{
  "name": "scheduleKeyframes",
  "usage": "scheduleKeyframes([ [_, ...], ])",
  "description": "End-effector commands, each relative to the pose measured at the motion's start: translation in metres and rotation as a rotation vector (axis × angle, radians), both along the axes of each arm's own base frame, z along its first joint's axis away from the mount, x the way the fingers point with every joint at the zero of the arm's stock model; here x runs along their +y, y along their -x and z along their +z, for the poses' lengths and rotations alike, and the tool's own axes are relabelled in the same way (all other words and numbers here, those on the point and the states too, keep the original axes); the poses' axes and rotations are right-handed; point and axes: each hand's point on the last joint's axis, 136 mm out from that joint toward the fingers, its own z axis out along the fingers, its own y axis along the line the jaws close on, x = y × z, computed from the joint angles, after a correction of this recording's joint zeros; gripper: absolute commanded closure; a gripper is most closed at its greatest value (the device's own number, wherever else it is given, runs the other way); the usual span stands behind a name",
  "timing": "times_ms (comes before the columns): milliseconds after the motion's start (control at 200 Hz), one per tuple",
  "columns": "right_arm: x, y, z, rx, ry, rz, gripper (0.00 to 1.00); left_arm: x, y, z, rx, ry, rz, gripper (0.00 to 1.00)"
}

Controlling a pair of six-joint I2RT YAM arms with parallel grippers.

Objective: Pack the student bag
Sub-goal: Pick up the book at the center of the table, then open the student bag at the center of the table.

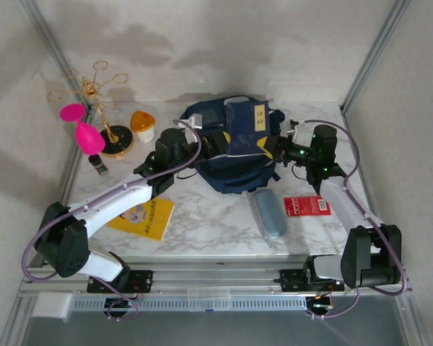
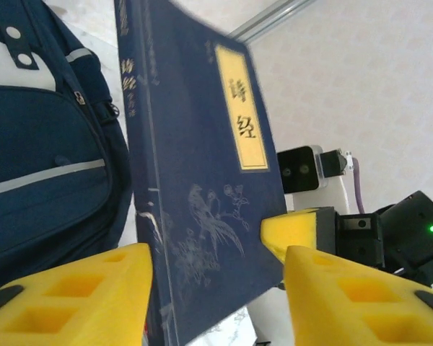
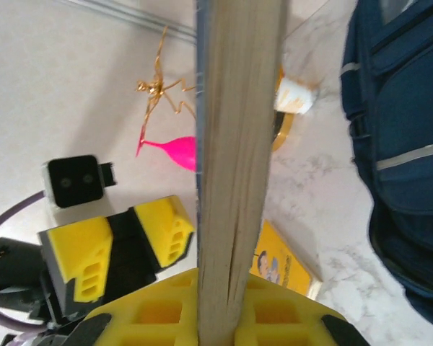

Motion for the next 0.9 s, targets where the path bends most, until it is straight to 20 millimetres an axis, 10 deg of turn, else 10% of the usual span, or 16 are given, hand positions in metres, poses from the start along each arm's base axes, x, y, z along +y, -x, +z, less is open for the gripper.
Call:
scheduleKeyframes([
  [0, -0.019, -0.001, 0.003, -0.038, 0.050, -0.063, 1.00, 0.009, -0.008, -0.001, -0.039, -0.113, 0.039, 0.42],
  [481, -0.124, -0.005, -0.053, 0.126, 0.223, -0.435, 1.00, -0.047, 0.006, -0.134, -0.134, -0.812, -0.358, 0.36],
  [896, -0.141, -0.006, -0.064, 0.145, 0.231, -0.491, 1.00, -0.098, -0.035, -0.184, -0.151, -0.924, -0.387, 0.40],
])
